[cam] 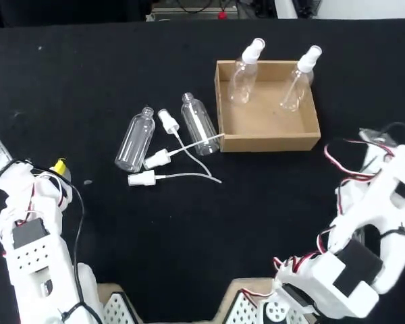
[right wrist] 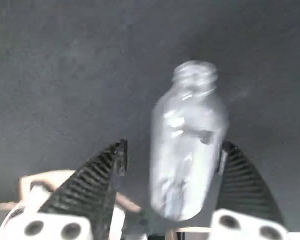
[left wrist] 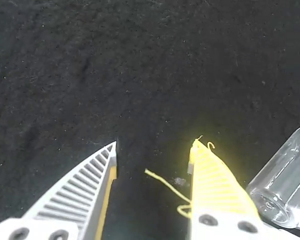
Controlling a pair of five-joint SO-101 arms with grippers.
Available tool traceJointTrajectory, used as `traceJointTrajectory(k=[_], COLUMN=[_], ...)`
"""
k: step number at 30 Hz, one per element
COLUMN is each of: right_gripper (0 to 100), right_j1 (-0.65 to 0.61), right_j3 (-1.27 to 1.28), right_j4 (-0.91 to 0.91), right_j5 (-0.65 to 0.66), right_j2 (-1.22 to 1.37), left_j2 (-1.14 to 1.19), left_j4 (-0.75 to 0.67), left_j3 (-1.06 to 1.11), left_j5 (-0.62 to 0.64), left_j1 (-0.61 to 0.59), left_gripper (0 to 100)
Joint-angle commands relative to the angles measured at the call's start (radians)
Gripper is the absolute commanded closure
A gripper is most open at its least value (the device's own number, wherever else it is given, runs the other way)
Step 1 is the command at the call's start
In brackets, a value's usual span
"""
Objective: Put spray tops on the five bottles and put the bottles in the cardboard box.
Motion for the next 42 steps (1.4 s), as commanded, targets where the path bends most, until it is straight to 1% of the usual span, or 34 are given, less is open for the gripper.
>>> traceJointTrajectory(k=[1,7,12,15,17,22,25,29,30,32,35,38,40,42], right_gripper=[73.3,73.4,73.4,73.4,73.4,73.4,73.4,73.7,75.3,81.9,89.8,90.3,90.3,90.3], right_j1=[-0.021,0.002,0.034,0.043,0.052,0.080,0.069,0.060,0.058,0.054,0.054,0.026,-0.006,-0.037], right_j3=[-0.019,0.134,0.150,0.150,0.157,0.252,0.317,0.329,0.328,0.329,0.331,0.305,0.266,0.225], right_j4=[0.000,-0.138,-0.153,-0.157,-0.184,-0.319,-0.330,-0.339,-0.341,-0.368,-0.456,-0.539,-0.546,-0.517], right_j5=[-0.011,-0.002,0.100,0.126,0.126,0.127,0.143,0.143,0.143,0.146,0.146,0.153,0.224,0.292], right_j2=[-0.081,-0.173,-0.183,-0.183,-0.183,-0.182,-0.182,-0.183,-0.183,-0.183,-0.182,-0.182,-0.182,-0.182], left_j2=[-0.011,-0.011,-0.011,-0.011,-0.011,-0.011,-0.011,-0.011,-0.011,-0.011,-0.011,-0.011,-0.011,-0.011], left_j4=[-0.025,-0.025,-0.025,-0.025,-0.025,-0.025,-0.025,-0.025,-0.025,-0.025,-0.025,-0.025,-0.025,-0.025], left_j3=[-0.019,-0.018,-0.018,-0.018,-0.018,-0.016,-0.016,-0.016,-0.016,-0.016,-0.016,-0.016,-0.016,-0.016], left_j5=[0.003,0.002,0.002,0.002,0.002,0.000,0.000,0.000,0.000,0.000,0.000,0.000,0.000,0.000], left_j1=[-0.007,-0.008,-0.008,-0.008,-0.008,-0.008,-0.008,-0.008,-0.008,-0.008,-0.008,-0.008,-0.008,-0.008], left_gripper=[77,77,77,77,77,77,77,77,77,77,77,77,77,77])
